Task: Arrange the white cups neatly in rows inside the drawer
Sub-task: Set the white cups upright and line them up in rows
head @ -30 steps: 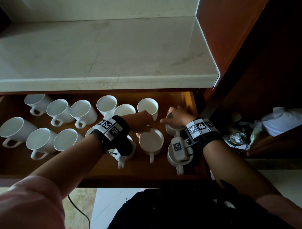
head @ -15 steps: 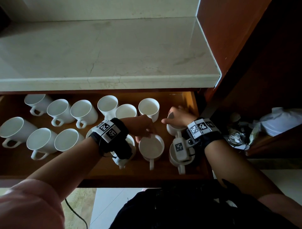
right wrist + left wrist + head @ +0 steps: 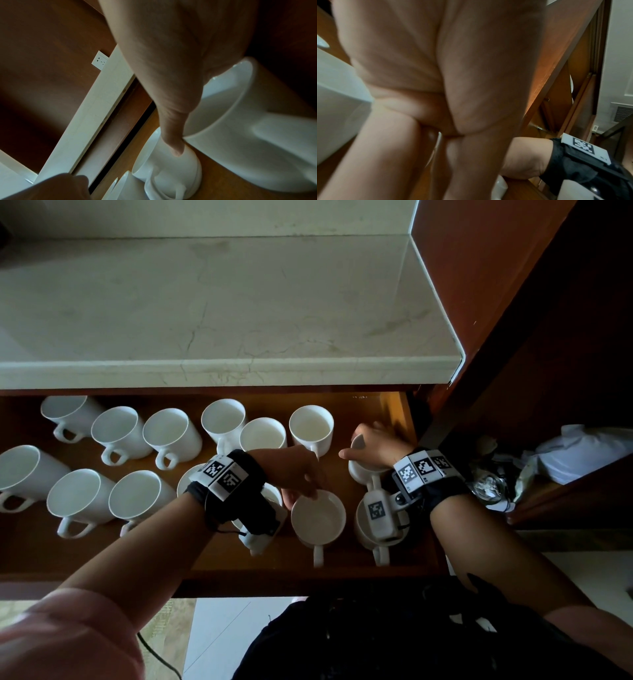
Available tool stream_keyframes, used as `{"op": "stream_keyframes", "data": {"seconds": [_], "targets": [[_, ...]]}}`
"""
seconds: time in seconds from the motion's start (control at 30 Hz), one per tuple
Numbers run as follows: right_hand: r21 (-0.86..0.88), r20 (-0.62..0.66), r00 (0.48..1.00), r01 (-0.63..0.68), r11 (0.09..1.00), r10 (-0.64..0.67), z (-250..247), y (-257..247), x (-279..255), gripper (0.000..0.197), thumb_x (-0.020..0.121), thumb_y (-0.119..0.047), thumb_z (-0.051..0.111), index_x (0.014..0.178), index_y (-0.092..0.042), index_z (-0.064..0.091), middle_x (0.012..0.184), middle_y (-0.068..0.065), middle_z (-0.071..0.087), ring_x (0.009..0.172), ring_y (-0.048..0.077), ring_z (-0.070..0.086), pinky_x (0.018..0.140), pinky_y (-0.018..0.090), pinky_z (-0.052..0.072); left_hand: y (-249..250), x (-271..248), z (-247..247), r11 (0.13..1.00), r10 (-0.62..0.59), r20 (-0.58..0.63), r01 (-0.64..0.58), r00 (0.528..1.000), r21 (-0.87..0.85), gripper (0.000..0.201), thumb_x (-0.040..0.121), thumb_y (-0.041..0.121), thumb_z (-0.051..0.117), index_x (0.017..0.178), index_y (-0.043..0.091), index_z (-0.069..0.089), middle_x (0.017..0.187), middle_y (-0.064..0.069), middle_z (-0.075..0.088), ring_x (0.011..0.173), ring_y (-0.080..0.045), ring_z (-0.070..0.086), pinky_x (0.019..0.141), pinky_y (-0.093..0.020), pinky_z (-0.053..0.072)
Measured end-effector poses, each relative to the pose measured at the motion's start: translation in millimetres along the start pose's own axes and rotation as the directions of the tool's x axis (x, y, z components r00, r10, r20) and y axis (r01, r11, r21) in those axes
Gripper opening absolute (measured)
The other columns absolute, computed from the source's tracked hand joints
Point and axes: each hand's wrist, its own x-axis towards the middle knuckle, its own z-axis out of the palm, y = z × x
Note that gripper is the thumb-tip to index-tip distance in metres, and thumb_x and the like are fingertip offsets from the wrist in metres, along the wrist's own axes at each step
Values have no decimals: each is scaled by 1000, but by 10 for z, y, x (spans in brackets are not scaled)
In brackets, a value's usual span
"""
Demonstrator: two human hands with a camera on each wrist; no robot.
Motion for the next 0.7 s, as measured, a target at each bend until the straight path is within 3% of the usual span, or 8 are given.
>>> {"op": "stream_keyframes", "data": {"seconds": [0.17, 0.3, 0.4, 0.6, 0.7], "targets": [[3, 1, 1000, 4, 1000, -4, 18, 7, 18, 58, 82, -61, 54, 123, -20, 45, 132, 7, 41, 123, 25, 39, 87, 38, 34, -26, -19, 23, 1000, 5, -21, -5, 1000, -24, 24, 91, 9, 61, 114, 5, 67, 93, 1, 65, 60, 19, 56, 59, 1, 40], [4, -15, 1000, 2, 1000, -2, 25, 18, 13, 58, 84, -59, 54, 126, -20, 44, 134, 8, 39, 125, 25, 38, 85, 37, 33, -45, -11, 34, 999, 21, -35, -19, 999, 49, 22, 87, 16, 66, 109, 11, 71, 103, 0, 71, 89, -4, 64, 82, -19, 48], [-9, -13, 1000, 8, 1000, -8, 22, 15, 10, 58, 84, -59, 54, 126, -20, 44, 133, 8, 39, 124, 25, 38, 86, 37, 34, -37, -6, 33, 998, -2, -30, 3, 1000, 63, 23, 87, 18, 67, 108, 11, 70, 104, -2, 71, 95, -12, 66, 88, -26, 50], [-11, -10, 1000, 7, 1000, -8, 32, 19, 20, 57, 84, -58, 54, 126, -20, 45, 131, 7, 38, 120, 26, 40, 89, 38, 35, -27, -19, 29, 998, -3, -40, 6, 999, 68, 23, 85, 19, 68, 108, 14, 70, 103, 1, 71, 91, -6, 63, 83, -19, 47], [-22, -15, 1000, 13, 1000, -13, 23, 14, 18, 55, 85, -58, 54, 123, -19, 47, 129, 7, 39, 122, 26, 39, 93, 40, 35, -43, -73, -6, 995, -19, -86, 11, 996, -98, 21, 84, 18, 71, 104, 20, 71, 88, 12, 73, 78, -6, 68, 72, -20, 54]]}}
